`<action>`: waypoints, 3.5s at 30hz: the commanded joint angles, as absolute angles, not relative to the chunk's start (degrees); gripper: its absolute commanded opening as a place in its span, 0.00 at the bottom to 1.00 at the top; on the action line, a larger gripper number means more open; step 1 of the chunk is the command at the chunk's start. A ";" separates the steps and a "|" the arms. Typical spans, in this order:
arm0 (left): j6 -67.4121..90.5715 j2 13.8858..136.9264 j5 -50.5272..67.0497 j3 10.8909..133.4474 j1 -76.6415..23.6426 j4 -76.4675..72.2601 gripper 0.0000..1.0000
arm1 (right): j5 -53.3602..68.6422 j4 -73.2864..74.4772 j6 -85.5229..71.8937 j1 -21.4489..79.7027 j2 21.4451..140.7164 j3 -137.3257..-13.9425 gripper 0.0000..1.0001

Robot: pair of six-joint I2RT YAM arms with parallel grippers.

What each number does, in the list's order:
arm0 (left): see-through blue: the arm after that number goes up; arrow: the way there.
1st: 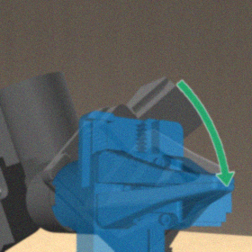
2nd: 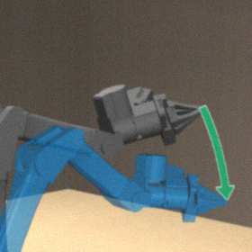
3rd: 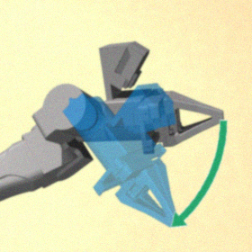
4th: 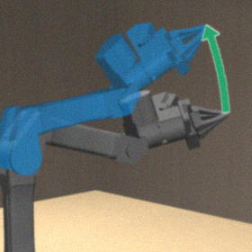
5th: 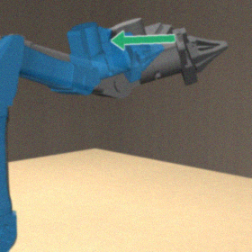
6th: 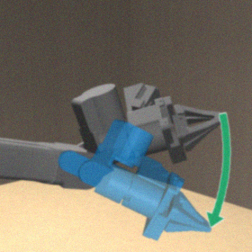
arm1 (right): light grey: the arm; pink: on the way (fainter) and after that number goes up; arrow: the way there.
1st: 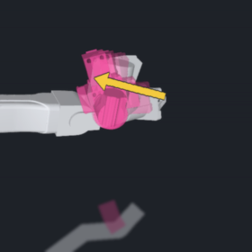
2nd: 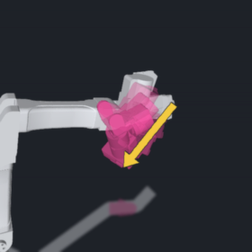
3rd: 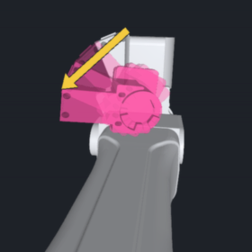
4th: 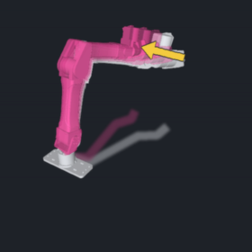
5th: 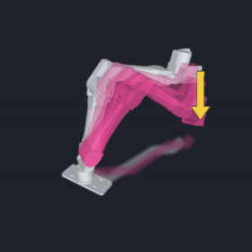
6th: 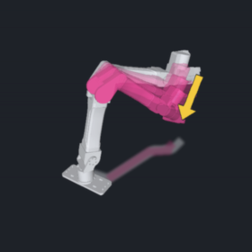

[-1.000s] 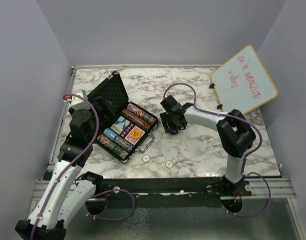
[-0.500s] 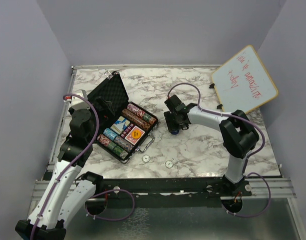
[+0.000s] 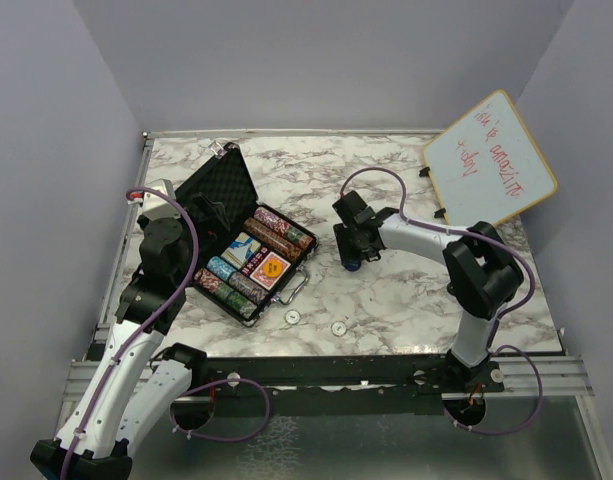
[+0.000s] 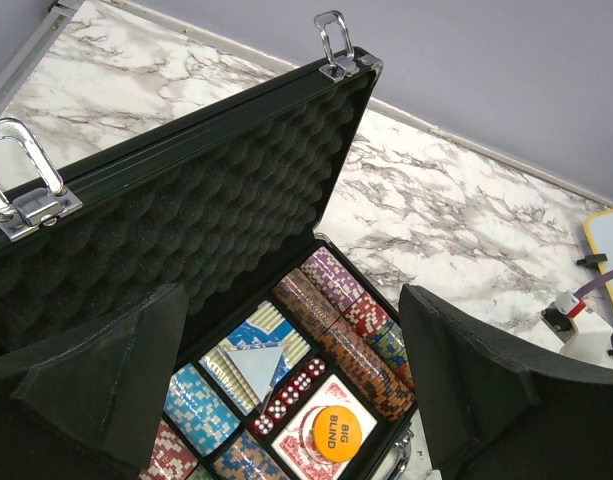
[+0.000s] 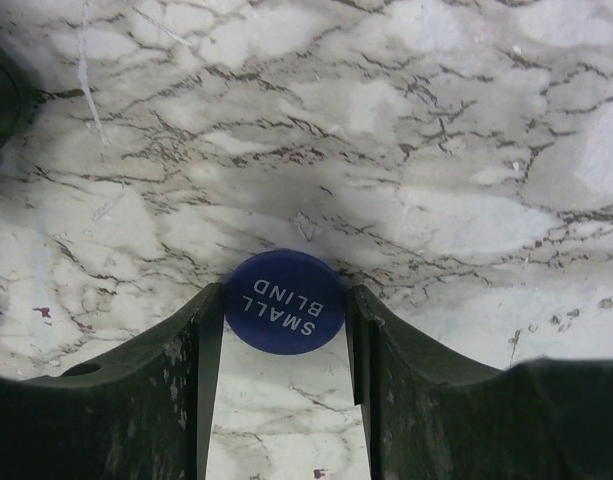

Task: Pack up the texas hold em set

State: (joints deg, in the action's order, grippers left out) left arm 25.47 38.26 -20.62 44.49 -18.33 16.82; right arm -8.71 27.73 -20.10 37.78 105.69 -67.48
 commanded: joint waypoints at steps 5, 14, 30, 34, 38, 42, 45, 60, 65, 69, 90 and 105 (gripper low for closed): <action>25.05 38.03 -21.08 44.12 -17.93 16.62 0.95 | -7.43 31.80 -22.22 37.53 100.82 -68.19 0.51; 25.05 37.82 -21.18 44.12 -17.93 16.67 0.95 | -3.56 30.86 -22.54 39.03 99.05 -71.43 0.52; 25.05 37.49 -21.53 44.21 -17.84 16.92 0.95 | -1.12 29.06 -23.23 50.58 113.11 -92.94 0.53; 25.05 37.24 -21.76 44.37 -17.80 17.04 0.95 | -0.53 27.40 -24.90 52.98 118.53 -98.75 0.53; 25.22 36.88 -20.95 44.30 -17.49 16.69 0.95 | 2.18 22.62 -26.24 54.33 122.21 -101.68 0.53; 25.14 36.75 -21.73 44.34 -17.49 16.91 0.95 | 3.56 21.25 -26.91 55.04 125.60 -105.19 0.53; 25.22 36.65 -21.77 44.34 -17.49 16.96 0.95 | 3.17 22.05 -26.57 55.66 127.93 -107.94 0.54; 25.47 36.32 -22.14 44.38 -17.49 17.09 0.95 | 4.05 24.42 -25.42 56.85 133.75 -114.01 0.56; 25.93 36.32 -22.19 44.38 -17.49 17.22 0.95 | 4.08 25.78 -24.85 56.86 134.65 -115.81 0.58; 26.17 36.22 -22.24 44.47 -17.50 17.31 0.95 | 4.55 25.80 -24.44 56.86 134.29 -115.65 0.68; 26.08 33.23 -23.56 44.04 -17.49 17.05 0.95 | -11.79 27.42 -21.97 55.92 105.43 -87.50 0.70; 26.19 33.65 -22.13 43.68 -17.49 16.44 0.95 | -5.86 41.71 -25.84 57.63 95.57 -68.50 0.71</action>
State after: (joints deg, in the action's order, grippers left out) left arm 25.93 33.50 -22.35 44.42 -17.74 17.21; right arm -7.64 37.21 -23.62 56.16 97.82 -70.72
